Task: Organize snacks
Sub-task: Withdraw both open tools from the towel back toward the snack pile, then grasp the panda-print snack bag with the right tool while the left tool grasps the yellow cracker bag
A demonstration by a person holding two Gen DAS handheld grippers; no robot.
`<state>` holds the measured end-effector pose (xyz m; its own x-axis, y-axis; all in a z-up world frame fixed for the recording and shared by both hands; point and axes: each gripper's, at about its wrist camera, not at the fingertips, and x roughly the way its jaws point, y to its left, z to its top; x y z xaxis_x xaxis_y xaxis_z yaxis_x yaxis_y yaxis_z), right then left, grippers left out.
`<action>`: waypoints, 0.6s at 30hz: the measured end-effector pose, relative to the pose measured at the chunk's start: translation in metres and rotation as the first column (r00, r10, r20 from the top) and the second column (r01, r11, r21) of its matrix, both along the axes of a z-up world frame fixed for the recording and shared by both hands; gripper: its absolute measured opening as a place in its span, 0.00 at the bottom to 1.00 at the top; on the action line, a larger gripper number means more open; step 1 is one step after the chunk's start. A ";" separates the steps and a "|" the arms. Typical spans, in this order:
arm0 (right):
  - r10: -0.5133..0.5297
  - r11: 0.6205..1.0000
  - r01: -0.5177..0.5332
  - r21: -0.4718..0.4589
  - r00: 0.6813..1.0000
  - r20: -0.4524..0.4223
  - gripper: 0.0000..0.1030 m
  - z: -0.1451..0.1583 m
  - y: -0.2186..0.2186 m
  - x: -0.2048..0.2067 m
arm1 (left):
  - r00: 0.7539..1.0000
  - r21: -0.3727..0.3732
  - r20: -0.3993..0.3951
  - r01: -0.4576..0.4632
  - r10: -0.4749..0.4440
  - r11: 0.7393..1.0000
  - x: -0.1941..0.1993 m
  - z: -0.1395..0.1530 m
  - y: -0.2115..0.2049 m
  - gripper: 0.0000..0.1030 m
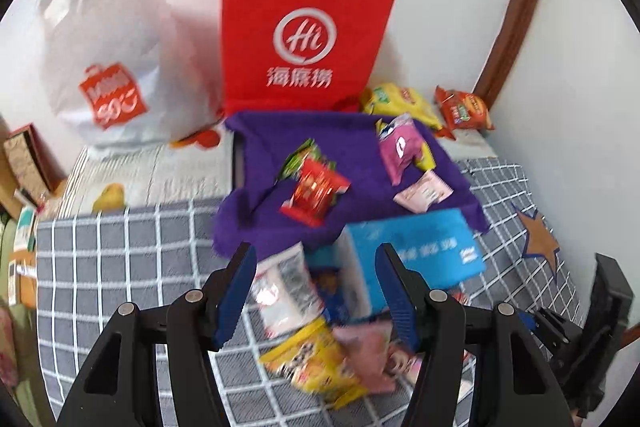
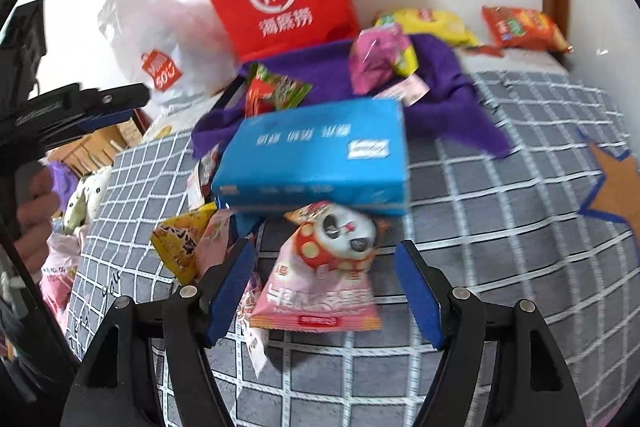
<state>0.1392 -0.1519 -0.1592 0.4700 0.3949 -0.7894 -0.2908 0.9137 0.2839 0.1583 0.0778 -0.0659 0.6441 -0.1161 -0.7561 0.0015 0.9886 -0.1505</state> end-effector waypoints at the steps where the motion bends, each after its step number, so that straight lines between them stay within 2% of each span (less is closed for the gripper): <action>1: -0.005 1.000 0.005 -0.006 1.000 -0.013 0.70 -0.006 0.003 0.003 | 1.000 -0.002 -0.006 -0.001 0.001 1.000 -0.003 -0.002 0.002 0.58; 5: -0.010 1.000 0.009 -0.011 0.997 -0.080 0.70 -0.025 0.010 0.013 | 1.000 0.008 -0.019 -0.018 0.018 1.000 -0.009 -0.009 0.007 0.58; 8: -0.018 0.995 0.011 -0.097 0.997 -0.078 0.70 -0.034 0.016 0.017 | 0.999 -0.007 -0.028 -0.030 0.029 1.000 -0.010 -0.017 0.012 0.58; 9: -0.024 0.994 0.015 -0.110 0.997 -0.077 0.64 -0.035 0.015 0.017 | 0.999 -0.013 -0.034 -0.032 0.032 0.999 -0.011 -0.020 0.013 0.58; 12: -0.023 0.997 0.017 -0.073 0.997 -0.077 0.56 -0.036 0.007 0.017 | 0.998 -0.029 -0.067 -0.023 0.021 0.999 -0.012 -0.036 0.012 0.58; 18: -0.034 0.998 0.033 -0.049 0.999 -0.035 0.53 -0.025 -0.012 0.009 | 0.991 -0.074 -0.131 0.018 -0.027 0.997 -0.013 -0.062 -0.001 0.58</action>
<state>0.1487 -0.1634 -0.1846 0.4538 0.3405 -0.8235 -0.2505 0.9356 0.2488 0.1448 0.0772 -0.1282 0.5360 -0.1872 -0.8232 -0.0009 0.9750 -0.2223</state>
